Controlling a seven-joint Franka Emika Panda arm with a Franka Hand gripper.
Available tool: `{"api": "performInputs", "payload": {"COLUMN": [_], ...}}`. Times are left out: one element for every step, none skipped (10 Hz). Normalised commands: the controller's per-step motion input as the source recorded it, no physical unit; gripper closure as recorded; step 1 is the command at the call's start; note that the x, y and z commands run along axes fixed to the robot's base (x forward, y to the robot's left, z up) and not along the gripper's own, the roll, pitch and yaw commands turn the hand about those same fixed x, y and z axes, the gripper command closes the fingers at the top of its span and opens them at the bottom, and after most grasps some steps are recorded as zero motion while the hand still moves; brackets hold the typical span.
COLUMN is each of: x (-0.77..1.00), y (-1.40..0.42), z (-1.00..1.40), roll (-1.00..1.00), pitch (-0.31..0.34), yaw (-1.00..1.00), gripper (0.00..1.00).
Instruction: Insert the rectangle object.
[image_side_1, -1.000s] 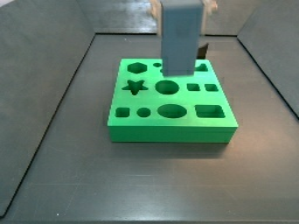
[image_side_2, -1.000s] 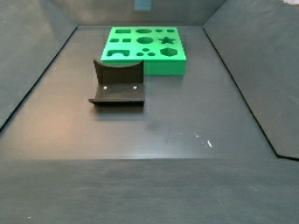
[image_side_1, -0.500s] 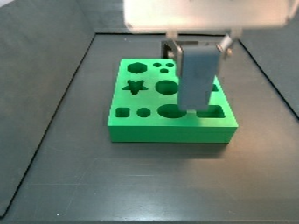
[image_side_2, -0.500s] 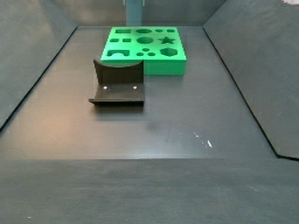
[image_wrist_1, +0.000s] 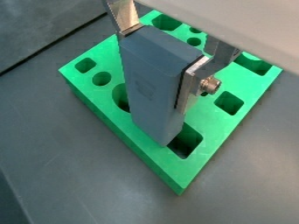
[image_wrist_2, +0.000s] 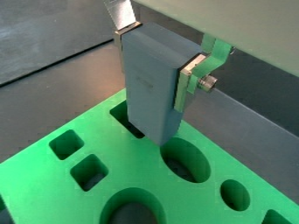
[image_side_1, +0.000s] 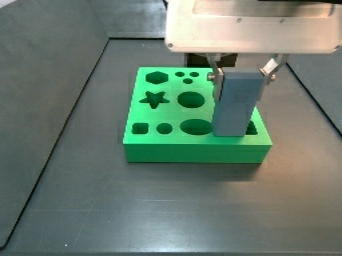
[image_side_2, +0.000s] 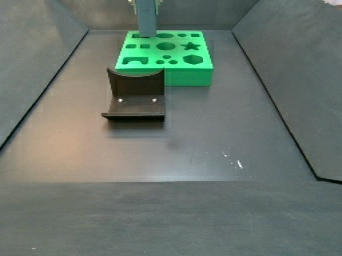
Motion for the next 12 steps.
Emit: {"api": "performInputs", "payload": {"x": [0.83,0.84,0.87,0.76,0.4,0.13,0.02,0.0,-0.01,-0.03,0.0,0.0], "y": [0.05,0.06,0.05,-0.04,-0.07,-0.04,0.0,0.0,0.0,0.0,-0.01,-0.05], "z": [-0.2,-0.21,-0.26,-0.41,-0.43,-0.44,-0.47,-0.5,-0.47,-0.41,-0.29,-0.14], "roll": [0.18,0.19,0.17,0.1,0.05,0.07,0.05,0.09,0.15,0.11,0.09,0.03], "pitch": [0.25,0.234,0.111,-0.016,-0.179,-0.226,-0.22,-0.223,-0.219,-0.171,-0.091,-0.071], "yaw": [-0.08,-0.09,-0.18,-0.36,-0.36,-0.13,0.0,0.15,0.29,0.23,0.17,0.0], "gripper": [1.0,1.0,1.0,1.0,1.0,1.0,1.0,1.0,1.0,1.0,1.0,1.0]}}
